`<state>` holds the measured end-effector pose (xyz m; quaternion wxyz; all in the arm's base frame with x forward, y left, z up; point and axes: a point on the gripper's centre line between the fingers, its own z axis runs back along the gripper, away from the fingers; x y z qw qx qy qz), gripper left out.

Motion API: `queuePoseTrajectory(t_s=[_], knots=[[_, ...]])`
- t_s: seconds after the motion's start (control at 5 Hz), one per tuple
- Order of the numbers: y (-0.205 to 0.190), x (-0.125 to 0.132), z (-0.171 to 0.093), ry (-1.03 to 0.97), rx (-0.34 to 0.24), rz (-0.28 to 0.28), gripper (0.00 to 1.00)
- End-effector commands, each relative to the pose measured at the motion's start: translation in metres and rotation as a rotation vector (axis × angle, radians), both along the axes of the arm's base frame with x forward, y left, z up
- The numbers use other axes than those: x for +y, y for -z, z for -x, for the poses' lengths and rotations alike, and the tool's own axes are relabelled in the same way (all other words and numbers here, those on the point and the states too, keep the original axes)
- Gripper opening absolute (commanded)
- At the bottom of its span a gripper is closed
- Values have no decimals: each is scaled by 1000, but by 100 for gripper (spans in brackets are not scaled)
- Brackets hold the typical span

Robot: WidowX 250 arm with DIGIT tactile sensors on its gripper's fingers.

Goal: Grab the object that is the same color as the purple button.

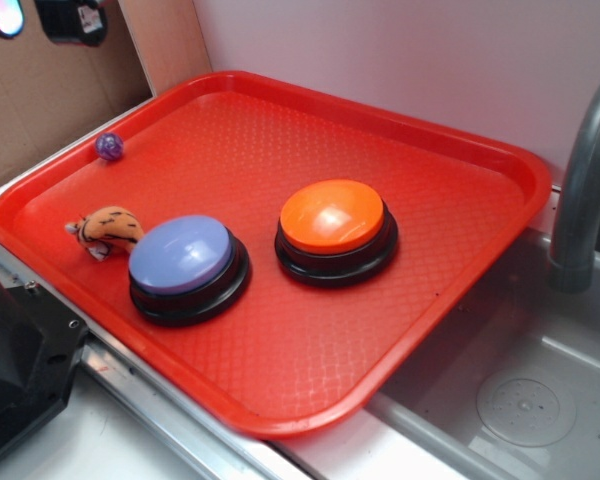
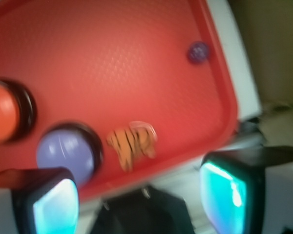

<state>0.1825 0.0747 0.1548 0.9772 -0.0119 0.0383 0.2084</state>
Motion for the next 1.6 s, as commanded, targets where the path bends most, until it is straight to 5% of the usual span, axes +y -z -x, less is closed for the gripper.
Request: queuePoseTrajectory(t_s=[0.0,0.2,0.4,0.8,1.0,1.2,1.4], knots=[[41,81,4,-512,-232,-146,100],[66,108,5,-753,-237,-191,100],[93,118,-8,-825,-175,-169,100],[123,97,-27,-961,-127,-141,100],[135,91,-28,-946,-83,-148,12],[135,87,-26,-919,-94,-161,0],[117,82,-28,-773,-129,-172,0]])
